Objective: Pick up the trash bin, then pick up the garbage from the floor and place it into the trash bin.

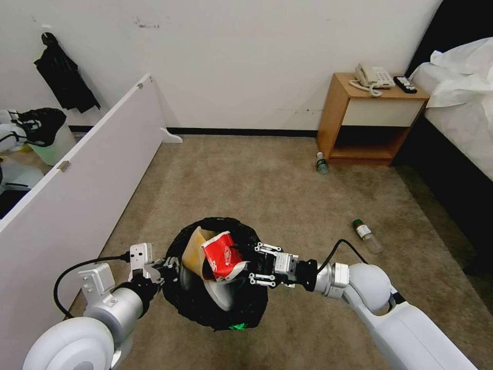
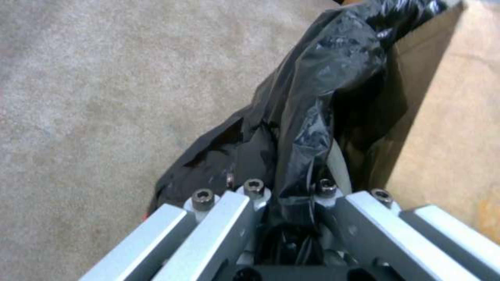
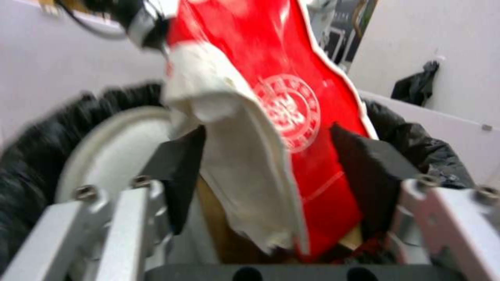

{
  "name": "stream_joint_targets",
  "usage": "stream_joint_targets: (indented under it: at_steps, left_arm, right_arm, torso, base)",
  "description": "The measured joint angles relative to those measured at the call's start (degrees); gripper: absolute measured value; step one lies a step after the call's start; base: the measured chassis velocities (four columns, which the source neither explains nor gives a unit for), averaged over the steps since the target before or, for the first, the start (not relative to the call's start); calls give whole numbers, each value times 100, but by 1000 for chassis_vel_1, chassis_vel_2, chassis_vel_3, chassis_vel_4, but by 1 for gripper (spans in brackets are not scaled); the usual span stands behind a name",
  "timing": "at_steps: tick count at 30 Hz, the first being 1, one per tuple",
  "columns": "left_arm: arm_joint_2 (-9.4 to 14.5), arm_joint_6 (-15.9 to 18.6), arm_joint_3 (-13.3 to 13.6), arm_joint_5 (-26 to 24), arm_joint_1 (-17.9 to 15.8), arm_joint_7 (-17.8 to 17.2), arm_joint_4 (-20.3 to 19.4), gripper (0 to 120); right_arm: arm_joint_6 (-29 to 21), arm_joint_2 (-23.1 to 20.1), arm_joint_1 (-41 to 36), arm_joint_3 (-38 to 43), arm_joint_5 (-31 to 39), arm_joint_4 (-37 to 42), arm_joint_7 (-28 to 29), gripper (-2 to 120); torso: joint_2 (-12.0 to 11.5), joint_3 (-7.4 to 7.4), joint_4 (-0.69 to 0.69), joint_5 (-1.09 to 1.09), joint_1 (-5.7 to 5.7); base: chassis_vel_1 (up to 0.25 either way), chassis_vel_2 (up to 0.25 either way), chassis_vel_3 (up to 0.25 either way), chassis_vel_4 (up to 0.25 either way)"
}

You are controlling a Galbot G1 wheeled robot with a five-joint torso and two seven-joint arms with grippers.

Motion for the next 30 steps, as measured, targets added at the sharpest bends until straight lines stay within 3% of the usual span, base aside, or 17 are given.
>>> stream_joint_targets:
  at_steps: [4, 8, 13, 20, 23, 30]
  left_arm:
    - [-4, 0, -4, 8, -3, 3, 24, 1]
    - [-9, 0, -8, 43, -8, 3, 64, 1]
    - [-10, 0, -34, 45, -27, 3, 91, 1]
    - [-17, -2, -232, -12, -68, 3, 163, 1]
    - [-24, -3, -320, -59, -85, -3, 181, 1]
    - [-18, -3, -536, -179, -95, -19, 188, 1]
  right_arm:
    - [-14, -1, -3, -13, 218, 57, -5, 78]
    - [-82, -11, -14, -14, 601, 181, -56, 97]
    - [-121, -36, -39, 70, 746, 247, -188, 99]
    - [-264, -98, -146, 304, 1522, 576, -379, 100]
    - [-300, -68, -168, 412, 1960, 743, -180, 100]
    - [-282, 139, -368, 1122, 2655, 1043, 1041, 100]
  torso:
    - [0, 0, 0, 0, 0]
    - [-1, 0, 0, 0, 0]
    - [-1, 0, 0, 0, 0]
    - [-1, 0, 0, 0, 0]
    - [-1, 0, 0, 0, 0]
    - [-1, 0, -1, 0, 0]
  base:
    - [0, 0, 0, 0]
    - [0, 0, 0, 0]
    - [0, 0, 0, 0]
    - [0, 0, 0, 0]
    - [0, 0, 0, 0]
    - [0, 0, 0, 0]
